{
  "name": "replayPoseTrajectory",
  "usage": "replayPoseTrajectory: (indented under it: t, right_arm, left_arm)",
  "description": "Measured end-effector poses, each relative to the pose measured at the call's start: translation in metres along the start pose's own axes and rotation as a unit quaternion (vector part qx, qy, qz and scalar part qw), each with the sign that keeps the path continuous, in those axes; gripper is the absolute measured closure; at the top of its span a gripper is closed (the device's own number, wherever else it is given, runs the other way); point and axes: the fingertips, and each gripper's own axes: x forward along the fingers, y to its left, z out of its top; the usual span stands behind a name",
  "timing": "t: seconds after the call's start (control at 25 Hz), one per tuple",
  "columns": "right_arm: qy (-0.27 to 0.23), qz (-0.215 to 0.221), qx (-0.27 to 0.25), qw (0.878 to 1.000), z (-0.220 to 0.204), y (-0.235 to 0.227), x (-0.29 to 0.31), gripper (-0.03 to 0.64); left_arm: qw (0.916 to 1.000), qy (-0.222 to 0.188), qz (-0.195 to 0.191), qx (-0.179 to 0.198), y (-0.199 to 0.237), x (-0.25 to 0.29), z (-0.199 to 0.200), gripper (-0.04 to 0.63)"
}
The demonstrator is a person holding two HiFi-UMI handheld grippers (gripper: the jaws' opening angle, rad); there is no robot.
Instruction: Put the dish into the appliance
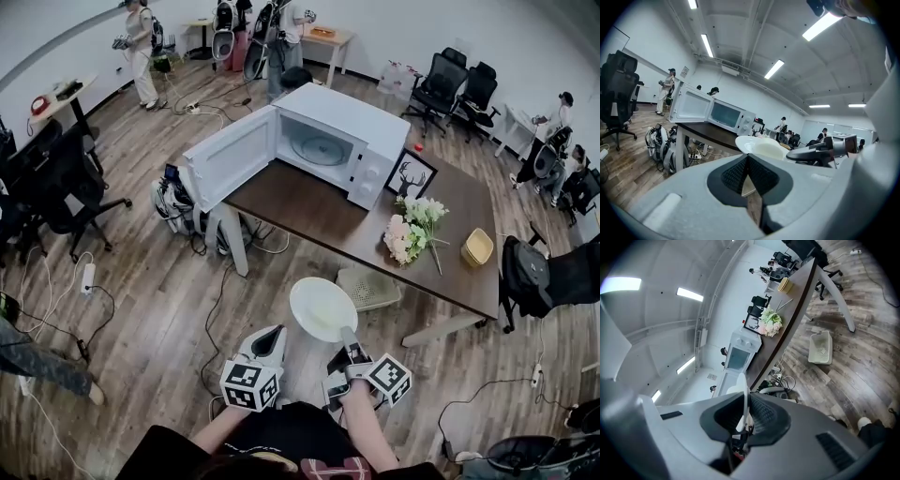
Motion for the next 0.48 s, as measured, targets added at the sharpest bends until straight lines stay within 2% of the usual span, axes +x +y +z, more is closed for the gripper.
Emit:
replayPoseTrajectory:
  t: [0.48]
  right_arm:
    - [-0.023,-0.001,0.009,1.000,0.016,0.027,0.098,0.577]
  left_arm:
    - [0.9994,0.003,-0.030,0.019,0.067,0.074,0.055,0.586]
